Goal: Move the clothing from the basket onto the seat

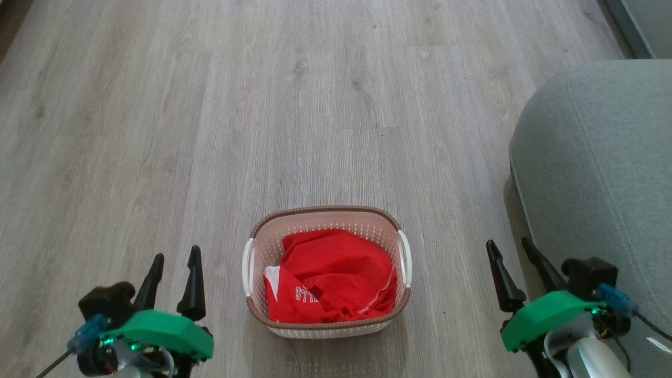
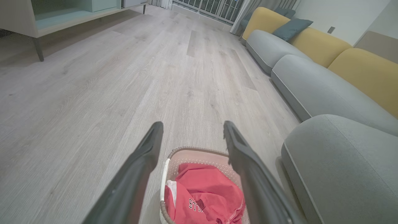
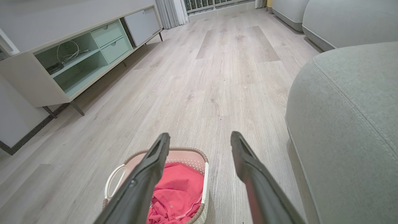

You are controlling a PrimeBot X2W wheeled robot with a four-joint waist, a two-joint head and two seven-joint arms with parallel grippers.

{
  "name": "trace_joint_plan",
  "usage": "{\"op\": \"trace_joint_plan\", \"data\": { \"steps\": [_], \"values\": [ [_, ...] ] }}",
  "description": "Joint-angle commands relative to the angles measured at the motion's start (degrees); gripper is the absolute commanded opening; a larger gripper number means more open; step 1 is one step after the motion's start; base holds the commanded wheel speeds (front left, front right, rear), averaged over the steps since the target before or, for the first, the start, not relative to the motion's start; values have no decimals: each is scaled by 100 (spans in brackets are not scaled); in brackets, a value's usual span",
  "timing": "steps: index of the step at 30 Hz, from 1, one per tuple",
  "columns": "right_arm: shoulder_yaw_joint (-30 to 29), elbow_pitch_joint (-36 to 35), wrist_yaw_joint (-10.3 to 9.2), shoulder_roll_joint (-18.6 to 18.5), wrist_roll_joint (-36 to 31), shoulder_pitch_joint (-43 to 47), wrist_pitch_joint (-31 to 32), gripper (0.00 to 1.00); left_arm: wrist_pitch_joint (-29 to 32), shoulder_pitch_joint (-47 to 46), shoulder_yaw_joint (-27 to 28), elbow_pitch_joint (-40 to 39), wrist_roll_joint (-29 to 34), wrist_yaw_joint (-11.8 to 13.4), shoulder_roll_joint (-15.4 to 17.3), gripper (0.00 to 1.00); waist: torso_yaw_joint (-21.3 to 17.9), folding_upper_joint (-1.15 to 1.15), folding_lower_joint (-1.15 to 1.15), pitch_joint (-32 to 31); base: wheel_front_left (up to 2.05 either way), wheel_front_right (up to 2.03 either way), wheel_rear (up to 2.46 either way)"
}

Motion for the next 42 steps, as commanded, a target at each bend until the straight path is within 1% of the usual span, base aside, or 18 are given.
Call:
{"op": "trace_joint_plan", "data": {
  "steps": [1,25,42],
  "values": [
    [121,-155,-1,-102,-231,-165,-115,100,-122,-150,100,-240,228,57,63,100,2,0,0,3,0,0,0],
    [198,-135,-1,-195,-1765,-157,-518,100,-522,-139,117,-220,1782,33,73,100,-12,0,0,32,0,0,0],
    [160,-165,-1,-197,-1737,-188,-518,100,-522,-172,102,-165,1682,5,73,100,-29,0,0,116,0,0,0]
  ]
}}
